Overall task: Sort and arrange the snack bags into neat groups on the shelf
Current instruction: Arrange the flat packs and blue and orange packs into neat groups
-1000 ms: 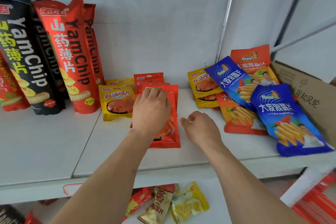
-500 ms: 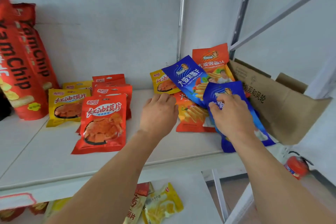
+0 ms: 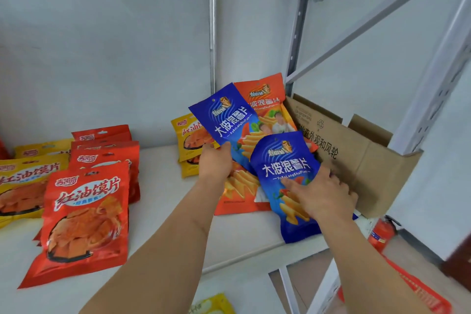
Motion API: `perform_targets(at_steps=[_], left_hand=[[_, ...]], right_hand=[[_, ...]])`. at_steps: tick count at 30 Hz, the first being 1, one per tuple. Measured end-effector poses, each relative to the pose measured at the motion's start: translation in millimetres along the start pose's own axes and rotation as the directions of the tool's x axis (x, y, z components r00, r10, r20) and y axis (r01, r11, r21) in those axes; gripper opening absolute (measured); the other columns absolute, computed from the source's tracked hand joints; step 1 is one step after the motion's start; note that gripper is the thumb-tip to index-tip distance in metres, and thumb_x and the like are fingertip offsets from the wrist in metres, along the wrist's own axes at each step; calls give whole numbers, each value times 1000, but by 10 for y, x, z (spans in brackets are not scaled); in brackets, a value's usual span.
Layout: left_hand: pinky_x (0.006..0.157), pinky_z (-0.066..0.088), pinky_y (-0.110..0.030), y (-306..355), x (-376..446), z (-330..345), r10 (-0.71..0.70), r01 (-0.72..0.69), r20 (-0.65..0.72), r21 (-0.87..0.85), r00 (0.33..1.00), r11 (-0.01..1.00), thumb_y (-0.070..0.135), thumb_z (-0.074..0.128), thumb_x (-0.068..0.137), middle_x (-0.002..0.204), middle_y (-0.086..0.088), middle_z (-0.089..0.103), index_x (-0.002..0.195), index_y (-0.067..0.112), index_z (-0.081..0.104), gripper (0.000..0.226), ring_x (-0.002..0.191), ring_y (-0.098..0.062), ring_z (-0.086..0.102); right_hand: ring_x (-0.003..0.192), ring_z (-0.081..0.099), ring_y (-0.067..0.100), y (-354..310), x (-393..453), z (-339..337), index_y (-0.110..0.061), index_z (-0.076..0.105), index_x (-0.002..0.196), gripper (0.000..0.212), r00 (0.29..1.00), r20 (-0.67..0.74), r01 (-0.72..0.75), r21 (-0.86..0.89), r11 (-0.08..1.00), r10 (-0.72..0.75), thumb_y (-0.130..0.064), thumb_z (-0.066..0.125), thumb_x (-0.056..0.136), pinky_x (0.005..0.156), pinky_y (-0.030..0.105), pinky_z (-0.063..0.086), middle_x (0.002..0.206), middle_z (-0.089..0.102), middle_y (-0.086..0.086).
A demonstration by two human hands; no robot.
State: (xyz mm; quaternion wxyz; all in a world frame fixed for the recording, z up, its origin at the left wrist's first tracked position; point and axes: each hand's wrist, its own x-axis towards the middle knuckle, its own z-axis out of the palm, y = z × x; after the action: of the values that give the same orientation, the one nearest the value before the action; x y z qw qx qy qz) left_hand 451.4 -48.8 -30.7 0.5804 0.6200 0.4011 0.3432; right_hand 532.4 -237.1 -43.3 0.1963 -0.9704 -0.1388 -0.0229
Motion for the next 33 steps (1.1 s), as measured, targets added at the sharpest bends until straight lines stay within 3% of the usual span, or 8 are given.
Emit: perform_targets(at_steps=[6,10,12,15,20,25,28,33], left_hand=[[76,49,-33,127,346,106,-178,189,66,-259,982,947,30,63,97,99,-5,70,99,15,63,15,82,-21,61],[96,55,-49,101,374,145,-152,173,95,-267,984,948,35,62,98,111,-8,73,105,16,64,20,102,-29,69],[95,56,-46,95,367,148,-116,138,89,-295,989,945,37,59,100,111,-5,72,112,17,62,24,102,-27,69],[85,58,-41,99,328,143,-75,107,98,-373,992,922,34,55,103,105,-2,75,104,21,62,15,96,-24,72],[94,57,-46,153,316,117,-20,33,35,-407,999,913,35,54,103,105,1,76,103,25,63,14,98,-20,73],[94,57,-50,223,288,72,-38,48,29,-543,999,839,37,56,102,109,-5,77,117,19,60,24,101,-26,74],[94,56,-53,226,252,51,-32,58,53,-605,998,794,35,53,104,109,-7,77,122,16,57,27,98,-28,75],[75,62,-42,264,148,-24,-68,115,101,-604,993,789,42,52,103,101,-7,79,119,17,60,31,81,-23,77]], right_hand=[[118,55,30,4,126,24,-17,33,141,89,995,-97,3,143,990,11,-69,65,76,94,47,49,133,53,9],[107,62,24,83,191,56,-17,46,129,63,1000,-16,-14,306,952,20,-52,70,83,74,36,51,120,61,4],[106,62,23,101,228,51,-17,45,131,61,1000,-4,-9,360,933,11,-47,71,84,70,32,46,120,62,2],[105,62,21,83,304,31,-19,44,133,62,999,-31,34,411,911,-24,-47,70,84,70,33,49,119,63,1],[103,62,19,11,448,-27,-23,48,130,59,991,-54,135,519,844,-125,-47,72,83,73,34,51,113,61,-4],[97,64,10,-92,530,-87,-34,53,116,45,977,-64,190,689,700,-202,-44,77,80,76,35,54,105,62,-14],[87,64,1,-204,525,-96,-32,55,110,40,966,-47,201,753,626,-254,-44,77,79,64,24,52,98,64,-17],[86,63,-1,-467,480,-35,-32,53,112,40,930,-26,260,753,604,-368,-43,76,81,61,19,48,98,64,-18]])
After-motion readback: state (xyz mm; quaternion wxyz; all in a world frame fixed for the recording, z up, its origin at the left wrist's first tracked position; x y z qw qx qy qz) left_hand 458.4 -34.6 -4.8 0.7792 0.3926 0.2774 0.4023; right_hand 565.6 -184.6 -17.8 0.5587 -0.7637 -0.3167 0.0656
